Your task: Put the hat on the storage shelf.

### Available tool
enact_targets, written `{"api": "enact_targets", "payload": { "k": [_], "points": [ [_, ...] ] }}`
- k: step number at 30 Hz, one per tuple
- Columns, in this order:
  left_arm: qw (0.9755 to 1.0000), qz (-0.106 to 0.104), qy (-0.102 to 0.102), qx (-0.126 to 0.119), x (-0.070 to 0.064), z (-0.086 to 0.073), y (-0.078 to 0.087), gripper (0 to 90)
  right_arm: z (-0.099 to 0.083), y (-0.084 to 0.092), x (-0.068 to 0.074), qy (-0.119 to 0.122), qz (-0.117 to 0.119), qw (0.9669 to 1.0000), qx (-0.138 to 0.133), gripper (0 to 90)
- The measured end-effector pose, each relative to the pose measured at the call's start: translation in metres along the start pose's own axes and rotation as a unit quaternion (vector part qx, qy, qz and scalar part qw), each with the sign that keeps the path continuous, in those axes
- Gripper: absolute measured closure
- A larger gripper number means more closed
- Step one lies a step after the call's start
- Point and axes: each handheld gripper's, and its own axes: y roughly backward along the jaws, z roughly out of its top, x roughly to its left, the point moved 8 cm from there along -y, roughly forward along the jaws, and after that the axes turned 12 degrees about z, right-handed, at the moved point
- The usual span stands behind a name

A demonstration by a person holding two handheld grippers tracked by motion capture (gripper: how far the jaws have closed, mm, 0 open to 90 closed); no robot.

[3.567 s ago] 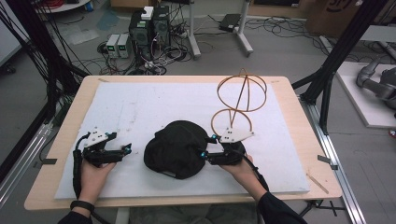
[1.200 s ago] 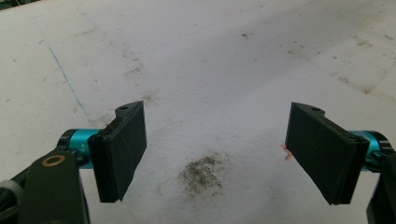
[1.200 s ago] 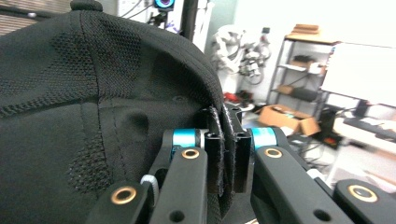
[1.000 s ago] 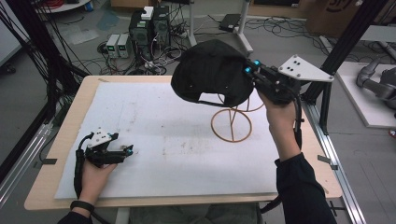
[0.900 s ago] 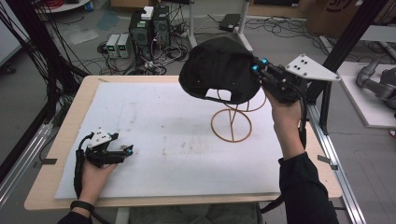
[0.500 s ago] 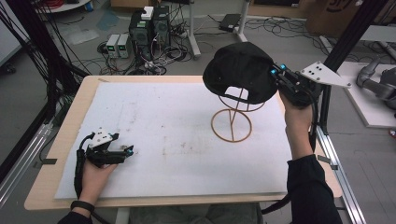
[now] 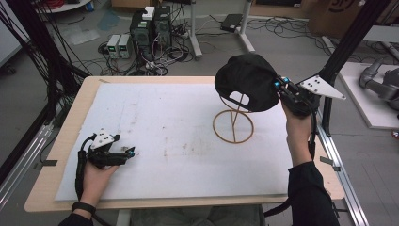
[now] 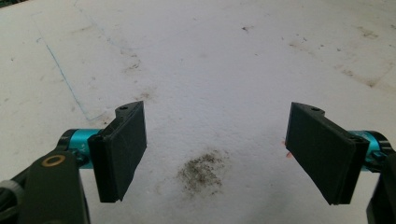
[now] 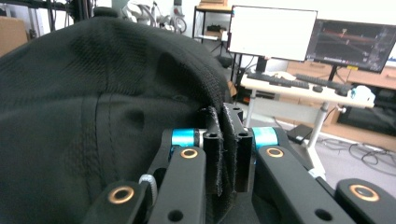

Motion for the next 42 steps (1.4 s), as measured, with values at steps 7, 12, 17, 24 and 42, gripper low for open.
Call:
{"api": "enact_targets", "payload": {
  "k": [7, 12, 17, 24, 42],
  "points": [
    [1.0000, 0.002, 0.000, 0.002, 0.000, 0.000, -0.001, 20.7, -0.021, 0.005, -0.006, -0.021, 0.001, 0.9998, 0.002, 81.3],
    [1.0000, 0.003, -0.002, 0.005, 0.000, 0.000, -0.001, 20.8, -0.022, 0.014, -0.004, -0.019, -0.003, 0.9997, -0.012, 69.2],
    [1.0000, 0.004, -0.001, 0.006, 0.000, -0.001, -0.001, 20.8, -0.023, 0.023, 0.013, -0.023, 0.014, 0.9991, -0.032, 49.3],
    [0.9999, 0.006, 0.003, 0.009, 0.001, -0.001, -0.002, 20.8, -0.018, 0.030, 0.056, -0.012, 0.077, 0.9955, -0.054, 41.8],
    [0.9999, 0.006, 0.008, 0.007, 0.002, 0.000, -0.002, 20.0, -0.091, 0.016, 0.128, -0.010, 0.185, 0.9822, 0.031, 33.1]
  ]
}}
